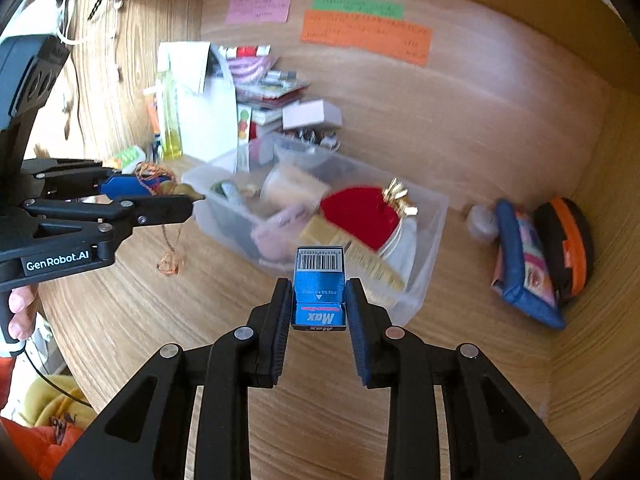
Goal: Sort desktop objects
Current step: 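Carry the gourd charm and card pack over the clear box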
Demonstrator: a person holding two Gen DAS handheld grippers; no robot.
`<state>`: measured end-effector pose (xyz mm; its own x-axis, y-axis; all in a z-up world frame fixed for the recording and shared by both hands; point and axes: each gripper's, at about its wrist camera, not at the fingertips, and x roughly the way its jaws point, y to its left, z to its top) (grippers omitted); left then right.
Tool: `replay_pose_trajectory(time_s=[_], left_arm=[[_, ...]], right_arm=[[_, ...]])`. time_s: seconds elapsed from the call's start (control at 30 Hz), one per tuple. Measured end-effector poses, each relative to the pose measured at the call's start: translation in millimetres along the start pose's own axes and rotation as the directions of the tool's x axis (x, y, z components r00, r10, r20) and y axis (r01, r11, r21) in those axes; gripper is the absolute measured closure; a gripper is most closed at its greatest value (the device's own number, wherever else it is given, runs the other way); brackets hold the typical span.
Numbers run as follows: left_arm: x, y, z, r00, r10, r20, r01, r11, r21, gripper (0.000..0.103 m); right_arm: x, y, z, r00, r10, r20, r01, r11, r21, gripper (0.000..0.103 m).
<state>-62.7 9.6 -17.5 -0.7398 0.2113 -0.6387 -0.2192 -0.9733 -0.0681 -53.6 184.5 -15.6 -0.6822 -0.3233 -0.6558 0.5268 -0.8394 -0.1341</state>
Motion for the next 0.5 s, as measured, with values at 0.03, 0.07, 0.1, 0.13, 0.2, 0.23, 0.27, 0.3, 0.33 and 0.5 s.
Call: replay_pose_trajectory(time_s=[0.03, 0.07, 0.1, 0.13, 0.2, 0.23, 0.27, 0.3, 0.33, 0.5], left_arm=[[-3, 2, 3, 1.000, -0.005, 0.002, 0.005, 1.000, -0.002, 0.073], [-5, 5, 5, 1.000, -0.010, 0.005, 0.010, 1.000, 0.000, 0.073], [-8, 8, 10, 1.000, -0.010, 0.011, 0.010, 1.000, 0.003, 0.073], [-11, 9, 13, 1.000, -0.012, 0.016, 0.012, 1.000, 0.005, 0.073], [-16, 13, 21, 1.000, -0.018, 0.023, 0.018, 1.000, 0.009, 0.073], [-19, 15, 27, 0.999, -0.021, 0.029, 0.020, 1.000, 0.011, 0.073], [-22, 16, 31, 0.999, -0.022, 0.035, 0.022, 1.000, 0.014, 0.073], [-26, 18, 38, 0.999, -0.024, 0.044, 0.023, 1.000, 0.017, 0.073], [-28, 19, 42, 0.998, -0.026, 0.051, 0.025, 1.000, 0.018, 0.073], [-39, 27, 69, 0.996, -0.042, 0.082, 0.042, 0.999, 0.005, 0.073]], right_arm=[[-1, 0, 2, 1.000, -0.003, 0.004, 0.003, 1.000, 0.002, 0.078], [-3, -1, 5, 1.000, -0.007, 0.012, 0.007, 1.000, 0.004, 0.078], [-5, -3, 8, 1.000, -0.008, 0.018, 0.008, 1.000, 0.005, 0.078], [-6, -5, 10, 1.000, -0.008, 0.022, 0.008, 1.000, 0.010, 0.078], [-8, -8, 14, 1.000, -0.007, 0.030, 0.007, 1.000, 0.018, 0.078], [-9, -9, 16, 0.999, -0.008, 0.033, 0.007, 1.000, 0.020, 0.078], [-10, -10, 18, 0.999, -0.011, 0.036, 0.010, 1.000, 0.021, 0.078], [-11, -11, 21, 0.999, -0.013, 0.041, 0.012, 1.000, 0.024, 0.078], [-12, -12, 22, 0.999, -0.013, 0.045, 0.012, 1.000, 0.024, 0.078], [-16, -19, 38, 0.997, -0.015, 0.074, 0.013, 0.999, 0.032, 0.078]])
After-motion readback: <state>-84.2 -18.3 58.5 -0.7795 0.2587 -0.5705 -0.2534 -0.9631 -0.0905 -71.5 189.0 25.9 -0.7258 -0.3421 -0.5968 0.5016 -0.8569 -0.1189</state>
